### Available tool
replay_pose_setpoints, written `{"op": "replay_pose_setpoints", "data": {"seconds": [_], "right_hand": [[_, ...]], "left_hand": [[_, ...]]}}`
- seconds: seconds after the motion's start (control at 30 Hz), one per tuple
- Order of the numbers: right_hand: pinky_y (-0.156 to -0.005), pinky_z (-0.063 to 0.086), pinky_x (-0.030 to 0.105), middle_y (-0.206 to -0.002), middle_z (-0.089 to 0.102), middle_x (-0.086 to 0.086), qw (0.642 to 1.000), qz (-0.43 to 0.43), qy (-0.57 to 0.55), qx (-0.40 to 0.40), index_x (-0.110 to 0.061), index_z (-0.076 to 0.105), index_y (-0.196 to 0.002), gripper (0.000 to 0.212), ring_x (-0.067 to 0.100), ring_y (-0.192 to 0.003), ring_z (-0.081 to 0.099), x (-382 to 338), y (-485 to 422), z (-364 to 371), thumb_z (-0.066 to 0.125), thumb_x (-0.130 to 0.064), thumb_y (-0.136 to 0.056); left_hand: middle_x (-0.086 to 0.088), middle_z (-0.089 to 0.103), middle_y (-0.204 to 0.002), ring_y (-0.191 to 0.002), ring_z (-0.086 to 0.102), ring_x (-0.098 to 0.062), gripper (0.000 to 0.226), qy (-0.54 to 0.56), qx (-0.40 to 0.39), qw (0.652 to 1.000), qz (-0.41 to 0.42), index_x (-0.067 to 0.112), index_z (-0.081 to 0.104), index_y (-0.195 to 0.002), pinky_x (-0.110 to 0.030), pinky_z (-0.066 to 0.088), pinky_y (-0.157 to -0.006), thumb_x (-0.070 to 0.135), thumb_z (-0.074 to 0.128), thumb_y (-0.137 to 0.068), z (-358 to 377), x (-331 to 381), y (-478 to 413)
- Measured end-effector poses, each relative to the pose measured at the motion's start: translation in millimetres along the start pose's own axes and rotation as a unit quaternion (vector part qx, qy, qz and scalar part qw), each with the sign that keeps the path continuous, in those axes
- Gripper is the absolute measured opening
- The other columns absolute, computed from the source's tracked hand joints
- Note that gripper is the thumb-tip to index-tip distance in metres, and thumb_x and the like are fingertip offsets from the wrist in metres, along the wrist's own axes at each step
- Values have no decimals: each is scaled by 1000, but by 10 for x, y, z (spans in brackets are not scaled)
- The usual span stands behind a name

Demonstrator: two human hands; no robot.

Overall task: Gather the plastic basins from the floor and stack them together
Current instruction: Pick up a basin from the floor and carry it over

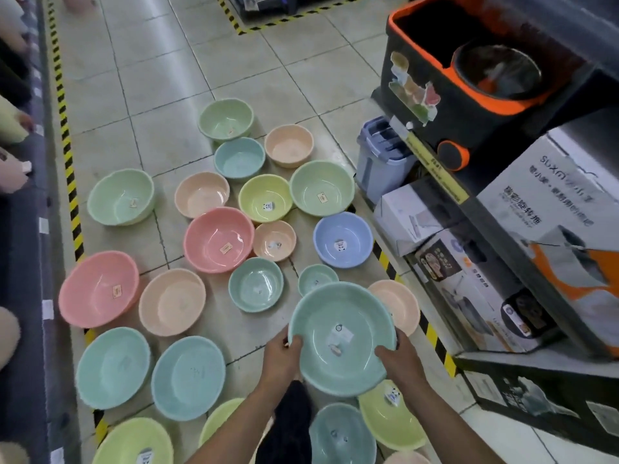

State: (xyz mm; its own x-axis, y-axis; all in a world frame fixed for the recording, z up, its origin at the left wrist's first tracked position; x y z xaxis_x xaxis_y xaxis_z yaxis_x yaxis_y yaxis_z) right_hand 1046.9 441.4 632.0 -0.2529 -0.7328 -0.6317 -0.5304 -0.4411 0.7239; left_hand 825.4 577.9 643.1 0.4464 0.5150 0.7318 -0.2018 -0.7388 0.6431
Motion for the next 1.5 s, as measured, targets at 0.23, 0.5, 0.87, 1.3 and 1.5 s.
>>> {"op": "replay_pose_setpoints", "data": {"seconds": [0.23, 0.5, 0.87, 1.3, 1.5], "right_hand": [[-64, 56, 35, -96, 68, 5, 996, 73, 44, 1, -15, 61, -110, 29, 24, -85, 65, 58, -1923, 907, 58, -1, -85], [-70, 55, 37, -93, 70, 1, 993, 74, 95, 3, -23, 63, -103, 22, 23, -80, 65, 788, -4084, 1684, 61, -12, -84], [-87, 56, 43, -104, 71, 9, 986, 13, 162, 40, -13, 67, -117, 38, 33, -99, 67, 1874, -5894, 2257, 61, -22, -81], [-84, 38, 28, -131, 62, 15, 986, 28, 155, 60, -9, 50, -137, 41, 34, -116, 58, 2288, -6222, 2585, 52, -13, -96], [-64, 40, 20, -90, 63, -6, 994, -15, 87, 62, -17, 63, -116, 27, 20, -87, 54, 1836, -5339, 2398, 58, -14, -89]], "left_hand": [[3, 69, -89, -75, 64, -13, 23, -76, -28, 996, -30, 16, 65, -105, -17, 49, -55, 2, 54, -91, 1, -352, -2225], [-7, 68, -100, -90, 65, -25, 25, -176, -38, 981, -74, 9, 63, -111, -34, 54, -78, 11, 61, -86, 446, -1579, -4494], [-1, 64, -94, -86, 61, -20, 25, -146, 39, 988, -41, 9, 61, -117, -24, 43, -66, 14, 56, -92, 945, -2872, -6079], [-8, 65, -100, -88, 59, -23, 28, -164, 67, 984, -36, 4, 62, -120, -27, 43, -76, 10, 54, -93, 1004, -3332, -6330], [-4, 69, -85, -86, 65, -27, 17, -143, 106, 984, -18, 17, 70, -98, -32, 51, -74, 16, 56, -87, 508, -2689, -5632]]}}
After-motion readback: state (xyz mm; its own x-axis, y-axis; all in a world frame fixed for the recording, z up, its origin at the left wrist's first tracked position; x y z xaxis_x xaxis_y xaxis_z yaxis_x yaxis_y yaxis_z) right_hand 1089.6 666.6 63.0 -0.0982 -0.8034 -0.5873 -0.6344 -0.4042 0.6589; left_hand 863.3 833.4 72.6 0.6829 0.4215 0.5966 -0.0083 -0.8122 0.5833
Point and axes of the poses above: each hand's wrist, its own y-axis away from the middle knuckle, its own z-axis out of the palm, x = y × z, the point moved 10 cm from there along -y, towards the middle knuckle
